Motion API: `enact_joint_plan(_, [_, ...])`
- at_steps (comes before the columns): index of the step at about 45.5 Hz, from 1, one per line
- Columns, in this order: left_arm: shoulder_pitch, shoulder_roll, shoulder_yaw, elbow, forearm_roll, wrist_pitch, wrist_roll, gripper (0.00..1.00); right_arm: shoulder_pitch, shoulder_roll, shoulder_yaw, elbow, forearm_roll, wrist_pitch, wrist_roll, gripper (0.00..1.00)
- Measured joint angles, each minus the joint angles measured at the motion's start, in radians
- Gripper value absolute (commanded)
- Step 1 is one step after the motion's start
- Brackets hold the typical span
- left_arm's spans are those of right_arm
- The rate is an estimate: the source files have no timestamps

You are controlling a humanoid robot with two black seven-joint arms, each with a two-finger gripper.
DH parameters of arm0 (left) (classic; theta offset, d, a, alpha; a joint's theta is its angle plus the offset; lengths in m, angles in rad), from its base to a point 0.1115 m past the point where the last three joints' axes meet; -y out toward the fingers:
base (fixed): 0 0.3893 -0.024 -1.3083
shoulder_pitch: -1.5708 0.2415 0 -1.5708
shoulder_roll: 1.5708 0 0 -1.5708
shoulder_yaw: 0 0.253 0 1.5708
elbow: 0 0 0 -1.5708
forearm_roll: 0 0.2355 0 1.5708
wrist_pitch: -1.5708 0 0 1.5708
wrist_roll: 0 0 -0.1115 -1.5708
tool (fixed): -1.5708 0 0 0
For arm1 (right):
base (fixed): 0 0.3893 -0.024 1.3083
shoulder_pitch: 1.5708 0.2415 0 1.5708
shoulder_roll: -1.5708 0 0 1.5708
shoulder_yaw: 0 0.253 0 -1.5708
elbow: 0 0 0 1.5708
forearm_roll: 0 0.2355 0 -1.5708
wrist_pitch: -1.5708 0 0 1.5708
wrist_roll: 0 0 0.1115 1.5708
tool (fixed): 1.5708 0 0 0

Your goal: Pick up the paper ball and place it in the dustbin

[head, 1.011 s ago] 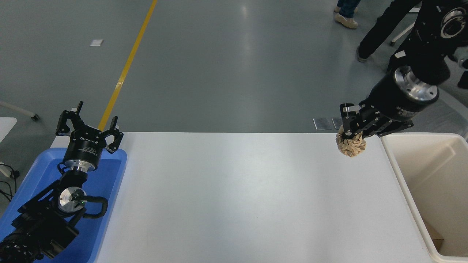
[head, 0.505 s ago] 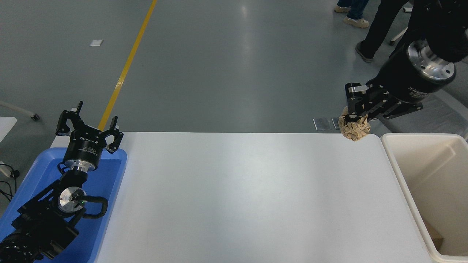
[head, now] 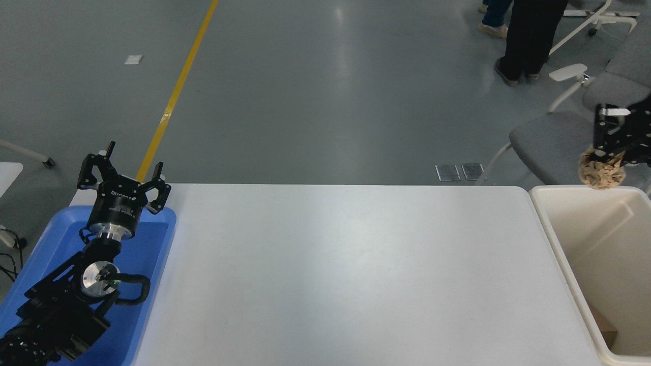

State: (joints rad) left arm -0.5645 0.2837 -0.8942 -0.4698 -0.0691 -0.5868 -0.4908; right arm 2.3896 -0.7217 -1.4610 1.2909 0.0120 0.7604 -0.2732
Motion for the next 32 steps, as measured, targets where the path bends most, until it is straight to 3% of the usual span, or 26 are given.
enact_joint_plan(15, [0.0,0.0,0.0,0.0,0.0,0.001,0.0,0.99,-0.247,-0.165,-0.03,-0.116,-0.001,-0.301,0.001,0.0])
enact_joint_plan(23, [0.0,0.0,0.0,0.0,0.0,0.002,0.0,0.99,-0.566,-0.194,0.153,-0.216,0.0,-0.552,0.002,0.0])
enact_joint_plan(32, [0.0,0.0,0.0,0.0,0.0,0.002,0.0,0.99,-0.953,-0.154,0.425,-0.415,-0.001,-0.718,0.002,0.0])
